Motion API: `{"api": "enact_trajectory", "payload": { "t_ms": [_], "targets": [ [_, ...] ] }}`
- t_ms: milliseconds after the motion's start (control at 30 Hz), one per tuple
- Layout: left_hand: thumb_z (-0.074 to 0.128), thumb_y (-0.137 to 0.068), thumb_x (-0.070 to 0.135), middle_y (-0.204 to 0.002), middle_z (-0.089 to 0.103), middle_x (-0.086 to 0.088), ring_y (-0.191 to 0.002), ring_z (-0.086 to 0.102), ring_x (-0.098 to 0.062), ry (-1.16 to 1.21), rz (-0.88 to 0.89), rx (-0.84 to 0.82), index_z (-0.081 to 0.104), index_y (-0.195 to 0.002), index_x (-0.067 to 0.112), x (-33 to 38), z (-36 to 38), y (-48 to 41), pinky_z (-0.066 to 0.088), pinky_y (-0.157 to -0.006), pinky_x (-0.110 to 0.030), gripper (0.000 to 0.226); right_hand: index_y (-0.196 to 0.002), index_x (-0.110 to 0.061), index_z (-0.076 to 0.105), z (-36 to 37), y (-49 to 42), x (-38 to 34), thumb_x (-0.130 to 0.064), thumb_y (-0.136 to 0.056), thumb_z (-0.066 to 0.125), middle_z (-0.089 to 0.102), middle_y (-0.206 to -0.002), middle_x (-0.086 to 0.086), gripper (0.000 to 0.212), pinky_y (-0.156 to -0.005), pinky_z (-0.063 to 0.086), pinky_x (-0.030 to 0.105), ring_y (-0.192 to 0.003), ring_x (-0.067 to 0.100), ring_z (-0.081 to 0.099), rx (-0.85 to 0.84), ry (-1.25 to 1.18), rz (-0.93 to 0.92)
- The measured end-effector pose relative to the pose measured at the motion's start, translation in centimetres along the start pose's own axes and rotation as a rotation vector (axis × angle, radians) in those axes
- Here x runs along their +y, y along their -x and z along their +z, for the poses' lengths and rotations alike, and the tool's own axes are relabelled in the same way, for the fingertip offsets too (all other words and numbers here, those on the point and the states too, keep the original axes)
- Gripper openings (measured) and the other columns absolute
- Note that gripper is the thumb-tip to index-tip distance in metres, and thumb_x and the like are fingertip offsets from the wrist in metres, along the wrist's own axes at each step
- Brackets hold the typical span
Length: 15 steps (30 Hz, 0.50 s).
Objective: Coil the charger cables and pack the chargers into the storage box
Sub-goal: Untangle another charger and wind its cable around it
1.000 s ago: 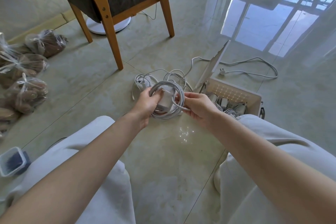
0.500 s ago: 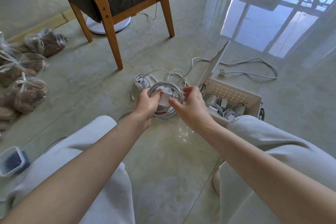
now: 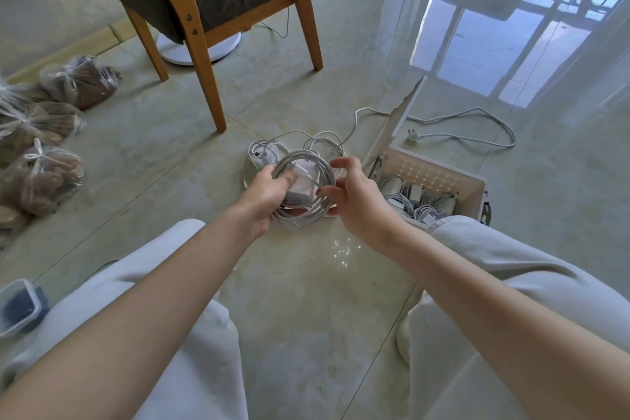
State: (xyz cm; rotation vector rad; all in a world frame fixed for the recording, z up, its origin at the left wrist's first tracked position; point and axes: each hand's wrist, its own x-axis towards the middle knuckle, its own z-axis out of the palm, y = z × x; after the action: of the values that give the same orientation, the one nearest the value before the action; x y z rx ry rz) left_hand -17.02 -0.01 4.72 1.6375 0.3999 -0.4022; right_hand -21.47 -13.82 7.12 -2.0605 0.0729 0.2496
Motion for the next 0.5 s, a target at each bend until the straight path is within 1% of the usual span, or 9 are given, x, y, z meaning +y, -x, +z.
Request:
{"api": "enact_trajectory", "payload": {
  "t_ms": [33,133,200,233,300,367,400,467,500],
  "targets": [
    [0.044,-0.100,0.014,-0.104,0.062,-0.011,-0.083,0.061,-0.020,-0.002,-0.002,-0.003,0.051,-0.122,0.011,0.1,-0.2,0.0,0.051,-0.064,-0.031,0.023,-0.126,-0.011,0.036,-0.1,-0.2,0.0,-0.009,-0.094,0.050,0.066,-0.102,0.007,0.036,-0.086,0.051,0.037,-0.093,0.024,0.063,-0.006,-0.044,0.020],
    [0.048,-0.099,0.020,-0.091,0.062,-0.007,-0.074,0.061,-0.018,0.016,0.008,0.021,0.051,-0.120,0.011,0.2,-0.1,0.1,0.050,-0.058,-0.029,0.023,-0.130,-0.013,0.035,-0.2,-0.1,0.2,-0.015,-0.093,0.053,0.061,-0.104,0.002,0.041,-0.082,0.046,0.028,-0.099,0.019,0.058,-0.052,0.004,0.014],
    [0.049,-0.098,0.023,-0.087,0.061,-0.006,-0.062,0.062,-0.014,0.044,0.006,0.036,0.050,-0.118,0.011,0.1,0.2,0.3,0.051,-0.054,-0.026,0.023,-0.135,-0.016,0.033,0.0,0.1,0.6,-0.013,-0.092,0.055,0.054,-0.112,0.002,0.048,-0.091,0.044,0.033,-0.108,0.021,0.054,-0.012,0.074,-0.072],
    [0.049,-0.098,0.023,-0.088,0.061,-0.007,-0.059,0.062,-0.014,0.051,0.003,0.036,0.049,-0.117,0.011,0.1,0.4,0.4,0.051,-0.051,-0.025,0.023,-0.136,-0.018,0.034,0.2,0.2,0.8,-0.011,-0.090,0.056,0.050,-0.119,0.005,0.051,-0.096,0.042,0.035,-0.112,0.022,0.051,0.031,0.147,-0.141],
    [0.050,-0.098,0.022,-0.095,0.060,-0.010,-0.065,0.061,-0.015,0.049,0.013,0.035,0.048,-0.114,0.011,-0.1,0.8,0.5,0.052,-0.053,-0.027,0.020,-0.130,-0.018,0.045,0.7,0.2,1.2,-0.009,-0.085,0.061,0.047,-0.124,0.010,0.049,-0.098,0.040,0.038,-0.114,0.028,0.047,0.151,0.422,-0.309],
    [0.051,-0.097,0.021,-0.096,0.061,-0.011,-0.068,0.061,-0.014,0.029,0.047,0.022,0.048,-0.110,0.012,-0.3,1.2,0.5,0.052,-0.061,-0.028,0.016,-0.109,-0.013,0.061,1.0,-0.1,1.7,-0.009,-0.078,0.065,0.055,-0.111,0.011,0.032,-0.087,0.046,0.041,-0.103,0.032,0.052,0.305,0.669,-0.468],
    [0.051,-0.097,0.020,-0.093,0.061,-0.009,-0.063,0.062,-0.011,0.022,0.062,0.008,0.048,-0.109,0.012,-0.3,1.4,0.5,0.051,-0.061,-0.025,0.015,-0.099,-0.013,0.064,0.9,-0.2,1.7,-0.011,-0.076,0.064,0.058,-0.101,0.010,0.024,-0.080,0.048,0.040,-0.095,0.032,0.055,0.353,0.730,-0.507],
    [0.052,-0.097,0.019,-0.087,0.061,-0.005,-0.051,0.062,-0.005,0.007,0.081,-0.021,0.048,-0.111,0.013,-0.3,1.6,0.6,0.051,-0.054,-0.020,0.016,-0.089,-0.014,0.065,0.8,-0.5,1.5,-0.015,-0.072,0.060,0.059,-0.088,0.007,0.017,-0.071,0.051,0.037,-0.084,0.031,0.057,0.373,0.798,-0.559],
    [0.052,-0.097,0.019,-0.088,0.061,-0.004,-0.051,0.062,-0.004,-0.002,0.090,-0.026,0.048,-0.111,0.013,-0.4,1.6,0.5,0.051,-0.053,-0.019,0.016,-0.087,-0.013,0.065,0.8,-0.5,1.4,-0.014,-0.072,0.058,0.058,-0.085,0.007,0.017,-0.069,0.051,0.036,-0.081,0.031,0.057,0.353,0.802,-0.566]
  ]
}}
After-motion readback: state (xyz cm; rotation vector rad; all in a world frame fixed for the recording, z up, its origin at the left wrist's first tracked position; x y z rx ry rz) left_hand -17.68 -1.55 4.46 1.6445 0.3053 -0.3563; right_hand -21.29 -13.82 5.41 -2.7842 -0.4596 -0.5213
